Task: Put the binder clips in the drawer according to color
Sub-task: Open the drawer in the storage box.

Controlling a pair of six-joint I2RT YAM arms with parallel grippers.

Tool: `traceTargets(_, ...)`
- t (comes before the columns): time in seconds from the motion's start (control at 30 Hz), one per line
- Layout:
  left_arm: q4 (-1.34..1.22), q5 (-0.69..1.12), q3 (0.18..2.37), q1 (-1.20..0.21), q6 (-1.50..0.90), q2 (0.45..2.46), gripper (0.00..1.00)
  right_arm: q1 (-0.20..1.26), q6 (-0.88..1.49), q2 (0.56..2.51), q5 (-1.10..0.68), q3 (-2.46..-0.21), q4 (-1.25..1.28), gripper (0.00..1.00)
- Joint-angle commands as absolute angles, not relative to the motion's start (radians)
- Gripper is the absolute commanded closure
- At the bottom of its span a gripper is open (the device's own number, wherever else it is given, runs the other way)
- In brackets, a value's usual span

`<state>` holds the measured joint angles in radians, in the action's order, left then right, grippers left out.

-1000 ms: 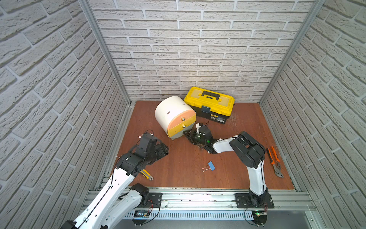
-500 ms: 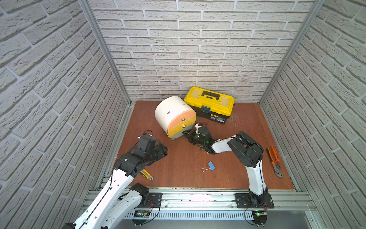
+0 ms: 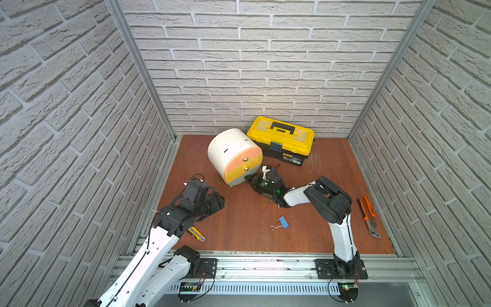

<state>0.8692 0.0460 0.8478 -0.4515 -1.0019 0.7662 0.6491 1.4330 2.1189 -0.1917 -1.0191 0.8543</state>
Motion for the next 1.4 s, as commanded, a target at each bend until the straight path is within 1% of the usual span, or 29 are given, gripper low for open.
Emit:
traceTargets(0.0, 0.865, 0.049, 0.870, -0.445, -0.986, 0.764, 0.32, 0.661, 1.432, 2.074, -0.176, -0.976, 0.888, 0.83)
traceTargets(0.4, 0.842, 0.042, 0.874, -0.444, -0.994, 0.766, 0.32, 0.670, 1.419, 1.985, -0.172, -0.842, 0.912, 0.84)
traceTargets(0.43, 0.839, 0.042, 0.875, -0.445, -0.994, 0.768, 0.32, 0.670, 1.419, 1.951, -0.170, -0.828, 0.915, 0.84)
traceTargets(0.67, 0.813, 0.048, 0.876, -0.445, -0.994, 0.784, 0.32, 0.671, 1.407, 1.875, -0.168, -0.739, 0.916, 0.84)
traceTargets(1.03, 0.786, 0.037, 0.872, -0.453, -1.000, 0.787, 0.33, 0.687, 1.381, 1.796, -0.167, -0.669, 0.874, 0.85)
traceTargets(1.1, 0.783, 0.034, 0.872, -0.455, -1.001, 0.788, 0.32, 0.687, 1.375, 1.787, -0.169, -0.666, 0.858, 0.81)
traceTargets(1.27, 0.776, 0.030, 0.873, -0.462, -1.002, 0.800, 0.33, 0.686, 1.352, 1.759, -0.173, -0.669, 0.804, 0.59)
traceTargets(1.37, 0.776, 0.026, 0.877, -0.468, -1.002, 0.810, 0.33, 0.687, 1.309, 1.716, -0.179, -0.686, 0.723, 0.52)
